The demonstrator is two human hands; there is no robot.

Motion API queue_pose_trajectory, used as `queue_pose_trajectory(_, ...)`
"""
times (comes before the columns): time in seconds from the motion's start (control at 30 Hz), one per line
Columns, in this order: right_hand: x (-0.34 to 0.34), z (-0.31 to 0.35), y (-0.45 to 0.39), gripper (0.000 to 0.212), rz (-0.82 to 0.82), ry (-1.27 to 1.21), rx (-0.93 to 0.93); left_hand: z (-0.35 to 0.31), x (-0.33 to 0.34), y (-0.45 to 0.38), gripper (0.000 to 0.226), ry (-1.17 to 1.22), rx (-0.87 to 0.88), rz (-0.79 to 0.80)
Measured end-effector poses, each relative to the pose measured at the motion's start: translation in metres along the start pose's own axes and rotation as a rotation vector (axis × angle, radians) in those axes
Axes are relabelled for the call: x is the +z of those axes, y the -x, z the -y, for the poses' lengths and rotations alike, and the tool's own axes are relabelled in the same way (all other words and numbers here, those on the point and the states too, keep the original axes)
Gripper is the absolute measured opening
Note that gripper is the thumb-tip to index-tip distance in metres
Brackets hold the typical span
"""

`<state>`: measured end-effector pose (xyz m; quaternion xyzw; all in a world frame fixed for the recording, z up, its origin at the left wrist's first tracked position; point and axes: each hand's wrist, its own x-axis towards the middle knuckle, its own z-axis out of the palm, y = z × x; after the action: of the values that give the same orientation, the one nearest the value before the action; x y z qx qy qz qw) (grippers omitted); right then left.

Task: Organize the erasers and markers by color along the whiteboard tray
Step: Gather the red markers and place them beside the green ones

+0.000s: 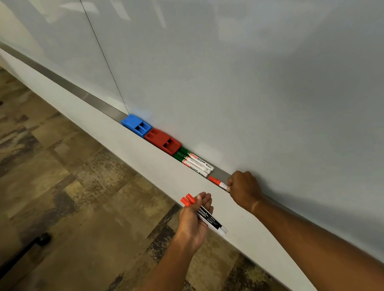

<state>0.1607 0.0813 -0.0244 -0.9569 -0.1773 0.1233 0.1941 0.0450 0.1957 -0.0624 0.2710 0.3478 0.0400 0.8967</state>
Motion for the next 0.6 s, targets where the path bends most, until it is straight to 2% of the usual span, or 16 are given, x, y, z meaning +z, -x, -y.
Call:
queue_pose_trajectory(0.07, 0.001, -0.002, -0.002, 0.026, 0.006, -0.003, -0.005, 0.001, 0.001, -0.002, 0.026, 0.006, 0.001, 0.003)
queue_pose_trajectory(0.3, 0.000, 0.001, -0.003, 0.056, 0.005, -0.001, -0.091, 0.001, 0.009, -0.007, 0.027, 0.016, -0.004, 0.006)
queue_pose_trajectory(0.43, 0.000, -0.001, -0.003, 0.043, -0.009, -0.043, -0.095, -0.001, 0.013, -0.008, 0.027, 0.007, 0.002, 0.010)
queue_pose_trajectory(0.53, 0.000, -0.002, 0.001, 0.008, -0.023, -0.219, -0.150, 0.001, 0.014, -0.007, 0.027, 0.010, 0.001, 0.012)
queue_pose_trajectory(0.6, 0.001, -0.001, 0.007, 0.010, 0.101, -0.396, -0.179, 0.002, 0.016, -0.006, 0.027, 0.038, 0.000, 0.015)
